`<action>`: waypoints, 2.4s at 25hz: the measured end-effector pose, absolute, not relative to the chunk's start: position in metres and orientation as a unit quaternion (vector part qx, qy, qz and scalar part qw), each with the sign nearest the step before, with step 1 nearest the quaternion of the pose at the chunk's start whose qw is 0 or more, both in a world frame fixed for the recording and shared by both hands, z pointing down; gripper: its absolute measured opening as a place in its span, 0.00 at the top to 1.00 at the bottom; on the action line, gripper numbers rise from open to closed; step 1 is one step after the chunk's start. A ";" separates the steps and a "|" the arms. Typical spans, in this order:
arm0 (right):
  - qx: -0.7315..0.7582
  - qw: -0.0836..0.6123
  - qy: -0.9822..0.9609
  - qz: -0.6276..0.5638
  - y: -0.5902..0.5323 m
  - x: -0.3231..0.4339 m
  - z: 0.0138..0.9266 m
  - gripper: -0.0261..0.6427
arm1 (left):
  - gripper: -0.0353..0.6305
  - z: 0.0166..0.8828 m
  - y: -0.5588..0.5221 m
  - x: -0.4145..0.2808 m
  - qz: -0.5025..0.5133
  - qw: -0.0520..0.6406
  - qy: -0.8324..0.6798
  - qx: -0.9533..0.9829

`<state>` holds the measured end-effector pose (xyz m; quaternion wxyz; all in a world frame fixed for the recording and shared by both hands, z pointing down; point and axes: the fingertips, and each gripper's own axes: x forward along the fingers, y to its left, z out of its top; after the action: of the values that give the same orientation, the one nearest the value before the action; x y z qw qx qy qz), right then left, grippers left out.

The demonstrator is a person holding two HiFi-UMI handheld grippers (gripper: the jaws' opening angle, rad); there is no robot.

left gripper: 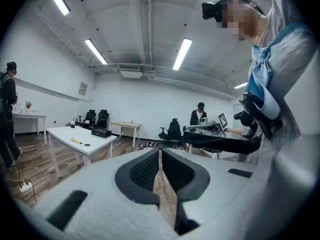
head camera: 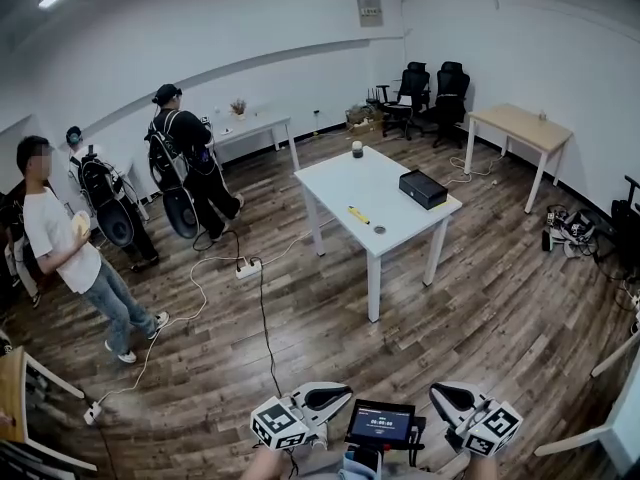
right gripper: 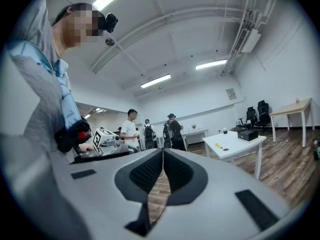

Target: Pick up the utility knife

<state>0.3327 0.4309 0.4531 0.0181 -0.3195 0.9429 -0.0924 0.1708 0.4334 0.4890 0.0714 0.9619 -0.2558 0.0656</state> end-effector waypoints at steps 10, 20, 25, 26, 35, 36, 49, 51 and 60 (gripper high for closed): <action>-0.325 0.009 0.940 -0.101 0.405 0.307 0.466 0.91 | 0.92 0.502 0.420 0.139 0.072 0.087 -0.263 0.958; -0.299 -0.031 0.946 -0.119 0.357 0.241 0.482 0.91 | 0.92 0.515 0.368 0.065 0.071 0.111 -0.287 0.949; -0.304 -0.019 0.946 -0.106 0.310 0.197 0.471 0.91 | 0.92 0.506 0.326 0.025 0.058 0.107 -0.277 0.953; -0.306 -0.017 0.946 -0.103 0.301 0.188 0.470 0.91 | 0.92 0.504 0.318 0.018 0.058 0.104 -0.272 0.955; -0.319 -0.016 0.942 -0.101 0.251 0.119 0.478 0.91 | 0.92 0.503 0.267 -0.054 0.071 0.088 -0.264 0.958; -0.320 -0.017 0.942 -0.102 0.247 0.113 0.478 0.91 | 0.92 0.504 0.263 -0.061 0.068 0.091 -0.265 0.958; -0.314 -0.040 0.942 -0.116 0.205 0.087 0.487 0.91 | 0.92 0.518 0.224 -0.073 0.057 0.116 -0.255 0.958; -0.309 -0.041 0.943 -0.117 0.190 0.084 0.488 0.91 | 0.92 0.520 0.214 -0.075 0.055 0.124 -0.260 0.956; -0.287 -0.035 0.951 -0.110 0.103 0.094 0.478 0.91 | 0.92 0.514 0.134 -0.056 0.063 0.119 -0.268 0.954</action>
<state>0.0937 0.1027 0.4784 -0.0349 -0.2868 0.9510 -0.1099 -0.0560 0.1337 0.5141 0.1194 0.9539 -0.2680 0.0635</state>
